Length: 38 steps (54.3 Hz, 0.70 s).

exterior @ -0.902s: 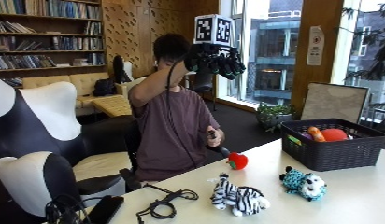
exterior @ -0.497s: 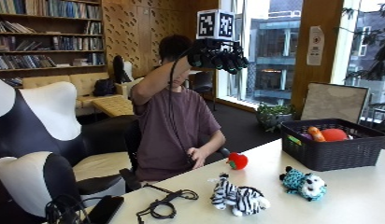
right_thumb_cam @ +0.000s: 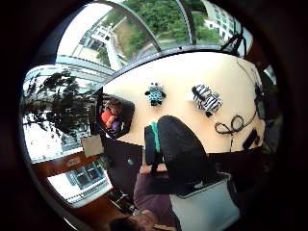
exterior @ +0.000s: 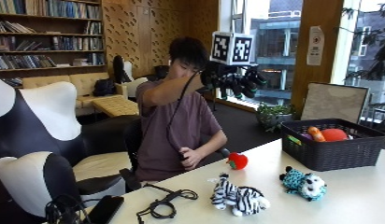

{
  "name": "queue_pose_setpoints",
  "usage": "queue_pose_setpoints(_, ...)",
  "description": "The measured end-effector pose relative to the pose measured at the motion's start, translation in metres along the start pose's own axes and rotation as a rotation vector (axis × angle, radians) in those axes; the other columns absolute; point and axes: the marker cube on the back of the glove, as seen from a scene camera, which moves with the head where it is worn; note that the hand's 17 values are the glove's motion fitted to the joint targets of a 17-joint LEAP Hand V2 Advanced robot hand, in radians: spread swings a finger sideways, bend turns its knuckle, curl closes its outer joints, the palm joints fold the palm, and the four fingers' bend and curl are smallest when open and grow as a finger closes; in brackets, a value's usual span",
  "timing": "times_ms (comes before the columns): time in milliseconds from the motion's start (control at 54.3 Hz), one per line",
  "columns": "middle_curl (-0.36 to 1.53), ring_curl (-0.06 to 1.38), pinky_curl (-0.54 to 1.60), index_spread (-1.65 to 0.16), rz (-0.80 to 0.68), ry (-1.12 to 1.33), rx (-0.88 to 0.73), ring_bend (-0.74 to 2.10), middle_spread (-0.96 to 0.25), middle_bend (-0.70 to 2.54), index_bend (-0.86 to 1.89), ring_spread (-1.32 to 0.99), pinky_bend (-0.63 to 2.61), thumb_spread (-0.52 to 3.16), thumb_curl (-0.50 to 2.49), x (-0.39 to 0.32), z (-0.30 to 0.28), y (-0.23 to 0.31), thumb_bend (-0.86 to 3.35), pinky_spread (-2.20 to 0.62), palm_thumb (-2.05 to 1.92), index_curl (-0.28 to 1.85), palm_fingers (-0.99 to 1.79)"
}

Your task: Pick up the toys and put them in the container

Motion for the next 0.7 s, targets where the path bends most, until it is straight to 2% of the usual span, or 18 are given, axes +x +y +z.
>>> queue_pose_setpoints(92, 0.26, 0.22, 0.38, -0.17, 0.055, -0.014, 0.006, 0.61, 0.02, 0.15, 0.03, 0.03, 1.01, 1.33, 0.22, 0.017, 0.050, -0.035, -0.03, 0.05, -0.04, 0.14, -0.24)
queue_pose_setpoints(166, 0.26, 0.22, 0.39, -0.17, 0.164, -0.032, -0.015, 0.63, 0.04, 0.15, 0.02, 0.05, 1.06, 1.29, 0.23, 0.040, 0.105, -0.073, -0.03, 0.05, -0.03, 0.12, -0.21)
queue_pose_setpoints(295, 0.26, 0.23, 0.40, -0.16, 0.214, -0.021, -0.265, 0.67, 0.07, 0.16, 0.02, 0.06, 1.12, 1.24, 0.25, 0.031, 0.249, -0.079, -0.04, 0.06, -0.04, 0.10, -0.22)
queue_pose_setpoints(350, 0.26, 0.24, 0.40, -0.16, 0.211, -0.008, -0.304, 0.67, 0.08, 0.16, 0.02, 0.07, 1.14, 1.21, 0.25, 0.023, 0.291, -0.077, -0.04, 0.06, -0.04, 0.10, -0.23)
queue_pose_setpoints(424, 0.28, 0.25, 0.40, -0.16, 0.240, 0.017, -0.155, 0.70, 0.09, 0.20, 0.00, 0.06, 1.14, 1.18, 0.25, 0.021, 0.310, -0.081, -0.05, 0.05, -0.05, 0.09, -0.20)
queue_pose_setpoints(497, 0.35, 0.33, 0.38, -0.14, 0.258, 0.024, -0.013, 1.05, 0.03, 0.42, -0.11, -0.05, 1.12, 1.15, 0.26, 0.023, 0.314, -0.088, -0.04, 0.00, -0.03, 0.02, 0.11)
queue_pose_setpoints(534, 0.40, 0.36, 0.37, -0.14, 0.254, 0.014, 0.010, 1.19, -0.04, 0.57, -0.05, -0.11, 1.11, 1.16, 0.27, 0.024, 0.315, -0.091, -0.01, -0.06, 0.01, 0.00, 0.34)
queue_pose_setpoints(645, 0.48, 0.44, 0.36, -0.13, 0.236, -0.030, 0.048, 1.40, -0.14, 0.79, 0.04, -0.23, 1.14, 1.21, 0.30, 0.029, 0.312, -0.101, 0.02, -0.16, 0.09, -0.01, 0.53)
queue_pose_setpoints(700, 0.53, 0.47, 0.37, -0.13, 0.231, -0.065, 0.049, 1.50, -0.18, 0.90, 0.09, -0.26, 1.16, 1.26, 0.34, 0.032, 0.307, -0.106, 0.08, -0.22, 0.22, -0.01, 0.75)
